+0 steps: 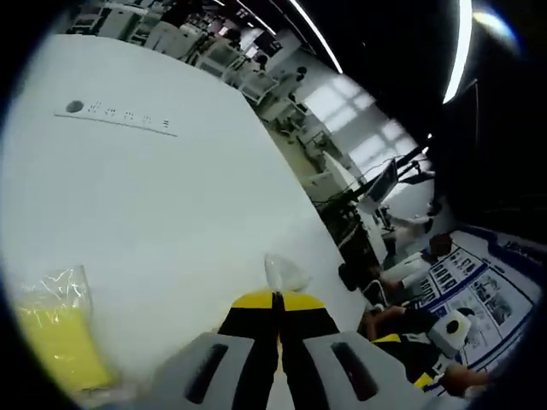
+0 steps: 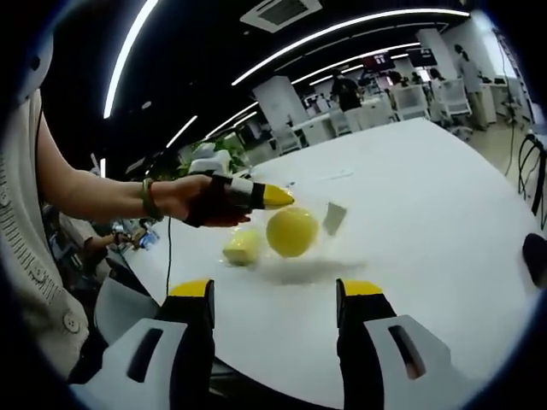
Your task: Compare the silicone blocks by pressing each to a similar depth, holding the contact briefly, and releasing to observe deformation and rebound differences across the visible hardness samples.
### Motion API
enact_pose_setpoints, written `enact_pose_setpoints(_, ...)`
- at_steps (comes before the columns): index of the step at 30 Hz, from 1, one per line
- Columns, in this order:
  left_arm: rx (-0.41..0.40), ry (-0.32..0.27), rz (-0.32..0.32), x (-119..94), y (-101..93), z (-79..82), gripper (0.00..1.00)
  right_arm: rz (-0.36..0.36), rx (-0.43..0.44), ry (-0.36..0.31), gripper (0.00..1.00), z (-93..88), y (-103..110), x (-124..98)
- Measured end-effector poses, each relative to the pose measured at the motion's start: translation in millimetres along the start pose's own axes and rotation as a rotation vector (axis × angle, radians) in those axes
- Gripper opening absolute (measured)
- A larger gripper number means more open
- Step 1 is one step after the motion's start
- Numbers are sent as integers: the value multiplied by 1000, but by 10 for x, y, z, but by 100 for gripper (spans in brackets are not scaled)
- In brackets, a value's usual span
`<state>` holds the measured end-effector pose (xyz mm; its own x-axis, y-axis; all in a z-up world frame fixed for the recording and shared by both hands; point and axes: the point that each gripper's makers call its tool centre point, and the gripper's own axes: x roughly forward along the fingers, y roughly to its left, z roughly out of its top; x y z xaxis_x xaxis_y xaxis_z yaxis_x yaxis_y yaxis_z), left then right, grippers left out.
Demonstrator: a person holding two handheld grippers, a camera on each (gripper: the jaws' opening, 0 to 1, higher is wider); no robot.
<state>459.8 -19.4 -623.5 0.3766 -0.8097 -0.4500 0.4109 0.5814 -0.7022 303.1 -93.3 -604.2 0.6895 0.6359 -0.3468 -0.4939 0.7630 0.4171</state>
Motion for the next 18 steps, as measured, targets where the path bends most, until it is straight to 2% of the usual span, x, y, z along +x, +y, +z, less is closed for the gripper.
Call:
enact_pose_setpoints(3, 32, 5, -17, -139, -126, -60, 0, 6, -17, -1, 52, 25, 62, -8)
enact_pose_setpoints(7, 63, -2, -25, -324, -195, -90, 0, 19, -42, -5, 53, 68, 164, -6)
enact_pose_setpoints(18, 109, -73, -58, -969, -460, -8, 0, 87, -117, 19, 60, 131, 496, 82)
